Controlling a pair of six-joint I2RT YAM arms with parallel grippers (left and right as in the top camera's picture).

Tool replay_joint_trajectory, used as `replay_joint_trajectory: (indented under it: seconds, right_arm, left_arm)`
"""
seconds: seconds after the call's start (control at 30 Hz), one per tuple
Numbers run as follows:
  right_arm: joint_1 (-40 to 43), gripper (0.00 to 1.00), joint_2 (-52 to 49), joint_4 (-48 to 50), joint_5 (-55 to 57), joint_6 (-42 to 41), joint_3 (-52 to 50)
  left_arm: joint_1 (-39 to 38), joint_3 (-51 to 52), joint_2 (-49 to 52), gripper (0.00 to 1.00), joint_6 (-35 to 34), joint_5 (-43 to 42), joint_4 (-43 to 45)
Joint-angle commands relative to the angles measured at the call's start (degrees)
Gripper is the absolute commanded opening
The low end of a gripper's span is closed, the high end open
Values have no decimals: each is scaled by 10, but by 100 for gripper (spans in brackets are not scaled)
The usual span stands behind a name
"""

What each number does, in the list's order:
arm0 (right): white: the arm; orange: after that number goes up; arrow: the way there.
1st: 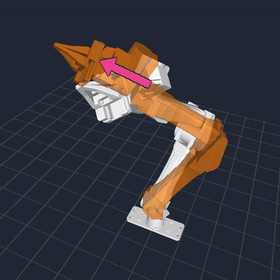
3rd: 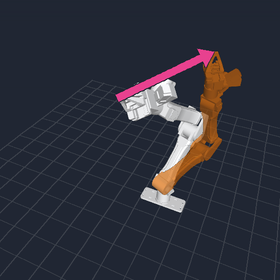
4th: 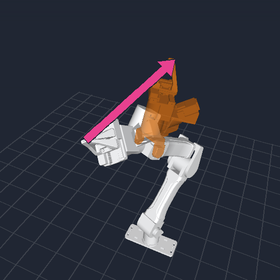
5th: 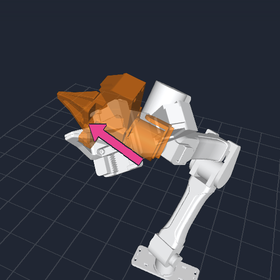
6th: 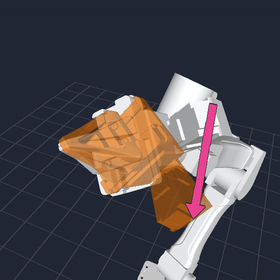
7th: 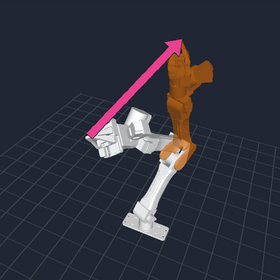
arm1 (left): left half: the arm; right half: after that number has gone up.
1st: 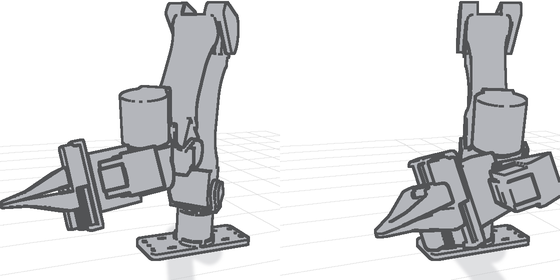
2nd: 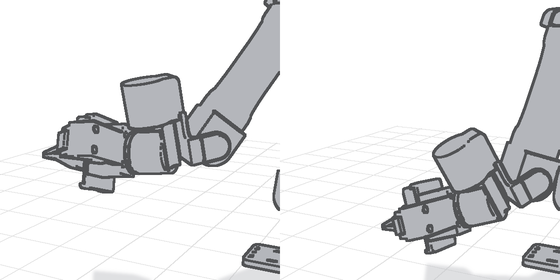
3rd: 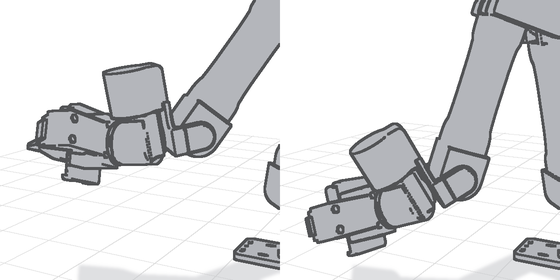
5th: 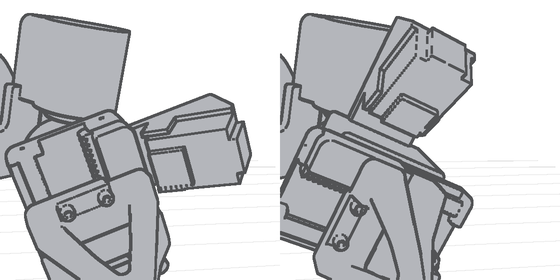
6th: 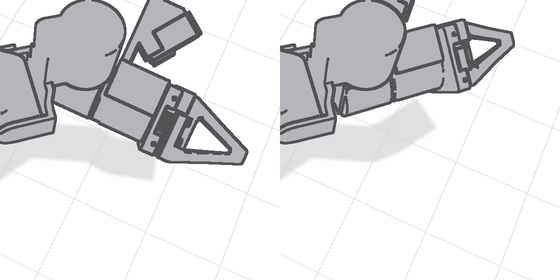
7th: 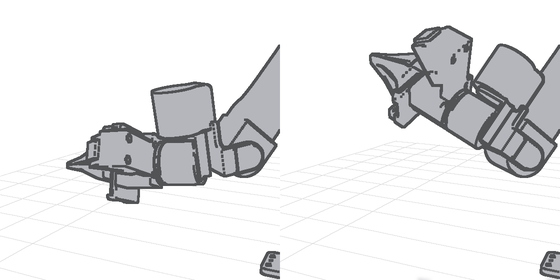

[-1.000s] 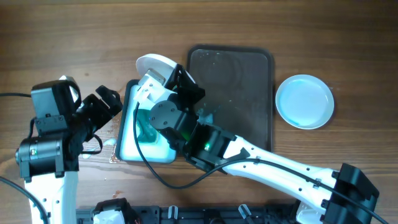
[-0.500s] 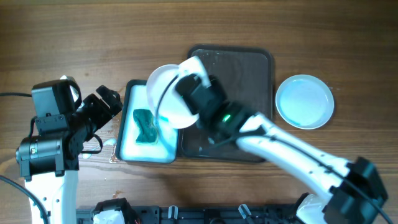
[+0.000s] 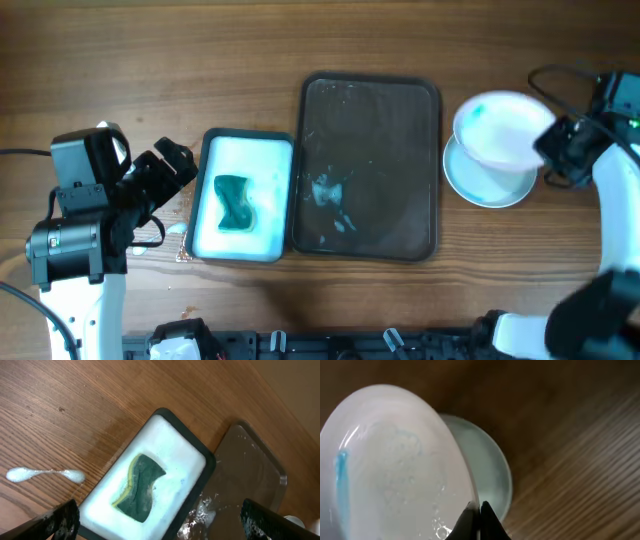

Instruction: Clean dirty plates on tray and stack at the side

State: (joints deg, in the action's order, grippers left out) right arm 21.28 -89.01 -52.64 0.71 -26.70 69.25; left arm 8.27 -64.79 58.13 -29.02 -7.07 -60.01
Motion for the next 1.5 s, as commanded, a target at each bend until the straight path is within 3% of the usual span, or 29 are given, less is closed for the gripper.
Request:
replay_joint_trajectory:
  seconds: [0.0,0.03,0.07,0.1,0.23,0.33,0.37,0.4,0.5,0.6,0.7,0.83,0.93,1.1,1.2,1.3,1.47]
  right_arm:
    - [18,4,-67,-6,-85,42,-21]
    - [16,18,-75,1,-85,42,-21]
    - [14,50,-71,8,-98,54,-16]
    - [10,55,-47,-5,-150,88,-1]
    - [-35,56,83,-22,-355,192,16]
    - [-111,59,198,-50,-412,229,16]
    - [-156,64,243,-64,-417,226,16]
    - [-199,100,281,-72,-412,213,16]
    - [-275,100,348,-73,-408,87,16]
    - [-291,100,386,-78,-404,-33,16]
    - [-291,100,412,-77,-342,93,16]
    - [-301,100,492,23,-194,244,-37]
    - [-299,100,627,198,-128,252,-226]
    - [-299,100,812,334,-112,252,-490]
    - [-299,100,890,416,-94,252,-590]
    - [-298,100,889,582,-95,251,-691]
    - [-296,100,888,563,-91,251,-690]
  left_arm:
    - [4,-5,1,100,3,8,1]
    - [4,-5,1,100,3,8,1]
    - [4,-5,1,100,3,8,1]
    - [4,-5,1,100,3,8,1]
    - [4,-5,1,100,3,8,1]
    - [4,-5,1,100,3,8,1]
    - [4,-5,1,100,3,8,1]
    - [4,-5,1,100,3,8,1]
    - [4,-5,1,100,3,8,1]
    - [4,-5,1,100,3,8,1]
    - [4,-5,1,100,3,8,1]
    - [4,-5,1,100,3,8,1]
    - [4,-5,1,100,3,8,1]
    - [4,-5,1,100,3,8,1]
    - [4,-5,1,100,3,8,1]
    - [4,-5,1,100,3,8,1]
    - [4,-5,1,100,3,8,1]
